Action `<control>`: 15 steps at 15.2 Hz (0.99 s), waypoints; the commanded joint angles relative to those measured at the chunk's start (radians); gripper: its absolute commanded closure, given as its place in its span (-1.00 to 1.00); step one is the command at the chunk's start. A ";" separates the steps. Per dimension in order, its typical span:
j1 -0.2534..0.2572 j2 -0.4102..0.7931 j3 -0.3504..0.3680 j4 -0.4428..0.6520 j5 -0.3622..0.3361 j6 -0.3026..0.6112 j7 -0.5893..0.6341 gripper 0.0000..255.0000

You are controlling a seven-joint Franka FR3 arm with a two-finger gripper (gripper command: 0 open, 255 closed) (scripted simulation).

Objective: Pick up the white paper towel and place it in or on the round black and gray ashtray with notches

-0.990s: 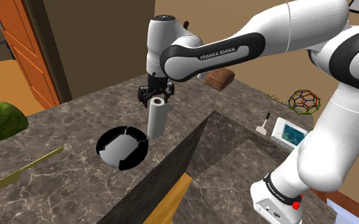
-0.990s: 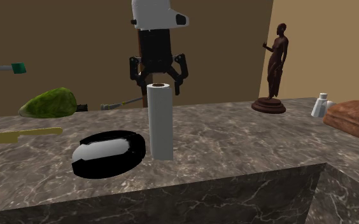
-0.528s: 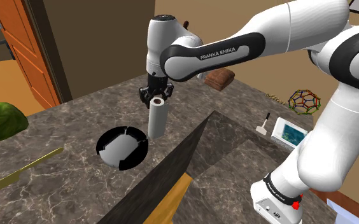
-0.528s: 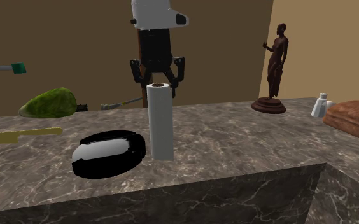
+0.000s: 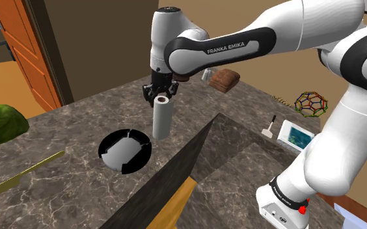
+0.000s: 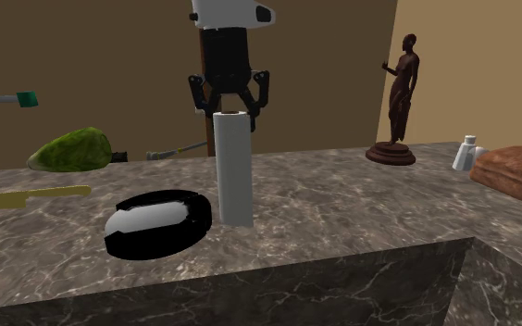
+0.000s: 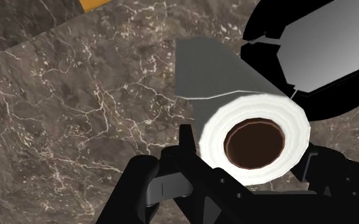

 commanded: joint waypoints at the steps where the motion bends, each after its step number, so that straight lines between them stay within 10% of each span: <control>1: 0.000 -0.008 0.001 0.017 0.005 -0.025 -0.003 1.00; 15: 0.001 -0.041 0.007 0.165 0.026 -0.202 -0.028 1.00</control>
